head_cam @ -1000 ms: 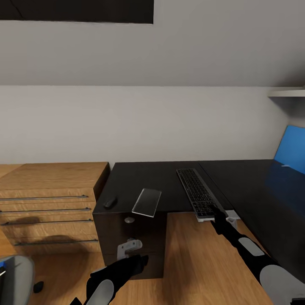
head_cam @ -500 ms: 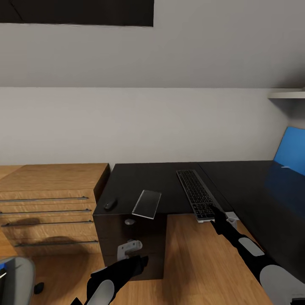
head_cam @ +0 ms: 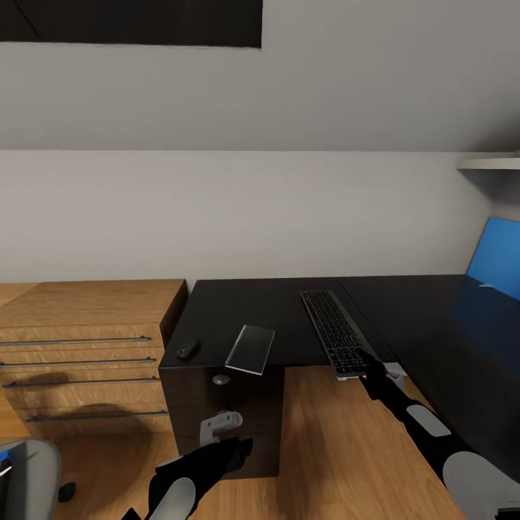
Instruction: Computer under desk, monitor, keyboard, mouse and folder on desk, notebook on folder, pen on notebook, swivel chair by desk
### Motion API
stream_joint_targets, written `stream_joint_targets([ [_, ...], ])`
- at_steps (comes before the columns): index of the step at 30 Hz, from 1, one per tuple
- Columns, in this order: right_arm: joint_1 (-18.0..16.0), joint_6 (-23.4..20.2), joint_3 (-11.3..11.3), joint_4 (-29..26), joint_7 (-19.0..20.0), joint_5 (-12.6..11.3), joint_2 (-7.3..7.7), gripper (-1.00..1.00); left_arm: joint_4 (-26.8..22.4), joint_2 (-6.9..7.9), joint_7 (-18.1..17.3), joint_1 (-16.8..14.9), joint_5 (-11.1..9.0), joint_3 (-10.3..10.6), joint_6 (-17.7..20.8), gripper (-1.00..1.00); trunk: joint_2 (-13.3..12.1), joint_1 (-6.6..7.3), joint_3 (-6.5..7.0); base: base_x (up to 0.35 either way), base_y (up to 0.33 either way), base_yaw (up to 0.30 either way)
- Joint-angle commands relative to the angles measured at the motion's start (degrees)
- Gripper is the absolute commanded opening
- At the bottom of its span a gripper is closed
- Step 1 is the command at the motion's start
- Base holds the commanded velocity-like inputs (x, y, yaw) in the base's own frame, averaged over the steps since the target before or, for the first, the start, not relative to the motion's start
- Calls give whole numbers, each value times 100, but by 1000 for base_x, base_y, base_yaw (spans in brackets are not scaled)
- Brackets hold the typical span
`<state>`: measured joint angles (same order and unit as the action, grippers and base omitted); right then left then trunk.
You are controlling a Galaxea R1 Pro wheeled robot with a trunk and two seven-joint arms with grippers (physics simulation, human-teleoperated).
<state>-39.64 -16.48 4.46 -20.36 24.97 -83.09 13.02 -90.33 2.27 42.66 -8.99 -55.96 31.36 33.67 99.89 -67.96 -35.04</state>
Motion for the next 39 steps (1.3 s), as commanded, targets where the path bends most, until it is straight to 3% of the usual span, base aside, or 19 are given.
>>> stream_joint_targets([
  [1, -4, -5, 46, 5, 16, -58, 7, 100, -4, 4, 54, -7, -45, 11, -1, 100, 3, 1, -6, 0, 0, 0],
  [25, -4, -5, 46, 0, 16, -58, 7, 100, 16, 2, 59, -7, -64, 16, -1, 100, 3, 1, -6, -36, 0, 0],
  [26, -2, -5, 46, -1, 16, -58, 7, -100, 16, 2, 59, -7, -64, 18, -1, 100, 3, 1, -6, 0, 0, 0],
  [39, -4, -1, 46, -3, 16, -49, 2, -100, 24, -6, 57, -7, -64, 19, -1, 100, -37, 22, 12, 0, 0, 0],
])
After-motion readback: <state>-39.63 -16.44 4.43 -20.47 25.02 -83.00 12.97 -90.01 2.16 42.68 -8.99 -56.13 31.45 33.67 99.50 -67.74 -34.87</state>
